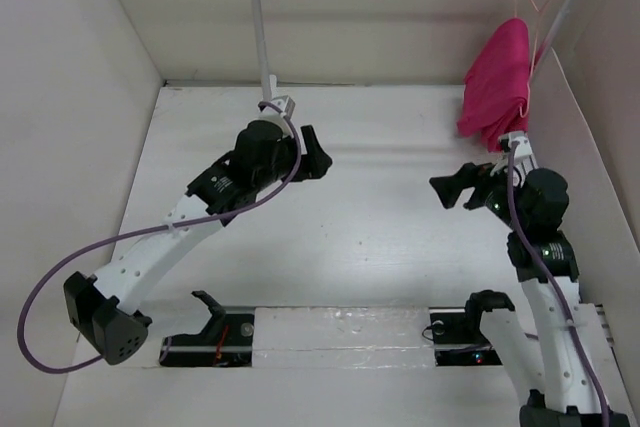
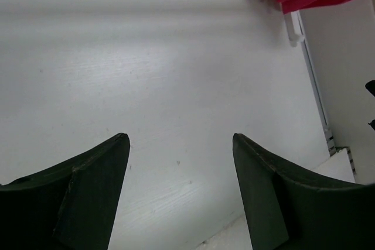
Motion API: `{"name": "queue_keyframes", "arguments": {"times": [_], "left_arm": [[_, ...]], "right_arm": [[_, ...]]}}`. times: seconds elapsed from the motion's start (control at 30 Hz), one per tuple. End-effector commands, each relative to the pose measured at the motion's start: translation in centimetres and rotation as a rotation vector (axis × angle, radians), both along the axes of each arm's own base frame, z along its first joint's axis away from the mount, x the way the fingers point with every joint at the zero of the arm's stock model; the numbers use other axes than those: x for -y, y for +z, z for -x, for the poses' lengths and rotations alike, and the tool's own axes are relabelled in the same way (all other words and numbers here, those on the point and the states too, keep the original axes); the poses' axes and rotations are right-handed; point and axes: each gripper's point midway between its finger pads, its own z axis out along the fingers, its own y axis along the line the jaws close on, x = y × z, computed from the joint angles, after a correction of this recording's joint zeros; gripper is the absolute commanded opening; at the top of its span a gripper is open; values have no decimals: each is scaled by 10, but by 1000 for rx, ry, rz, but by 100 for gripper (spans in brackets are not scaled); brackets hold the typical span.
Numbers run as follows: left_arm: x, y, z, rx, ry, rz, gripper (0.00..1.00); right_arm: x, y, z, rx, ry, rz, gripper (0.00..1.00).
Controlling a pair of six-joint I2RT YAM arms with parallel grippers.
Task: Place the trousers on the hanger
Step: Hang the hanger with trousers onto the clothesline
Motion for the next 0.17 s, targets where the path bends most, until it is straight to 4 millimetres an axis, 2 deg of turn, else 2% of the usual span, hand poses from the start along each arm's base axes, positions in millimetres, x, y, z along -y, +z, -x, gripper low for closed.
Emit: {"name": "queue_keyframes", "arguments": {"times": [0.0,0.03,0.07,0.13], "left_arm": [[-7,-1,10,29,2,49,67],[-8,-16,13,5,-3,34,66],[-5,-19,17,-11,-30,44,66],[-3,-21,18,-27,-31,53,67]], "right_arm": [[10,-38,22,-83,-47,97,97],[11,-44,25,-93,-53,102,97],[12,-48,28,-108,-55,105,97],[9,-39,26,-86,-37,102,98]]}}
